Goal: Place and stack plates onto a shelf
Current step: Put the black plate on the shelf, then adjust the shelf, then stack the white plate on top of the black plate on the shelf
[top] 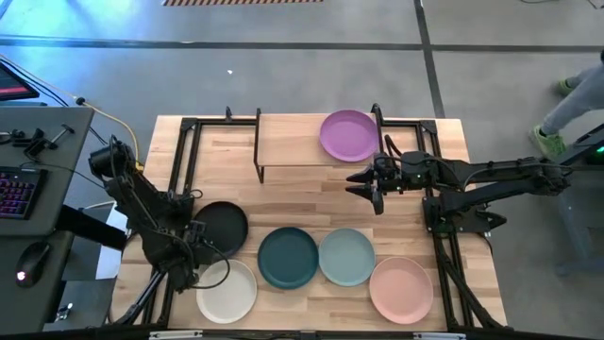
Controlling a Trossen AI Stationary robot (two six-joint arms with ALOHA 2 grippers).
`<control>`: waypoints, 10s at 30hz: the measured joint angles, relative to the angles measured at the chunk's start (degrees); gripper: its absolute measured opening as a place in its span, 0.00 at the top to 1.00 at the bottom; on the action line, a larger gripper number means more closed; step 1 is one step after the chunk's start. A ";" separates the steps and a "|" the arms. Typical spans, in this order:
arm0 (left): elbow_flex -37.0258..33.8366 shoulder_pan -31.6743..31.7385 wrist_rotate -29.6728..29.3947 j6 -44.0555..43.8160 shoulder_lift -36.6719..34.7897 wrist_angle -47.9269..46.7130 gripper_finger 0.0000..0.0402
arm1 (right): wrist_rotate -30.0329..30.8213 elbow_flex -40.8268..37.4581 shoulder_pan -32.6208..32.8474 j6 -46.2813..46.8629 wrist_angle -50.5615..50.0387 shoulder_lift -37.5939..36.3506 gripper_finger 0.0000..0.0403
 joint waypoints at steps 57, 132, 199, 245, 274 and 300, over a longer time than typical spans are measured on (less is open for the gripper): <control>59.10 67.79 -12.16 75.73 13.10 -19.94 1.00 | 0.66 0.00 -0.02 -2.19 0.02 0.00 0.63; 11.63 68.52 6.11 36.28 -33.25 60.03 0.62 | 19.90 11.75 -9.02 -3.14 -5.41 0.11 0.65; 11.67 68.57 3.53 34.92 -34.66 60.50 0.62 | -11.07 4.66 -50.27 -2.23 -27.23 6.50 1.00; 11.71 68.49 2.44 40.62 -41.93 49.59 0.62 | -25.35 4.68 -40.29 -3.24 -21.67 -16.04 1.00; 17.04 33.93 14.64 10.96 -17.64 4.95 0.62 | -13.87 4.68 -22.82 -9.28 -10.56 -16.03 1.00; 3.17 14.62 6.94 -1.16 2.66 11.15 0.62 | -13.46 4.68 -22.77 -8.31 -15.48 -11.54 1.00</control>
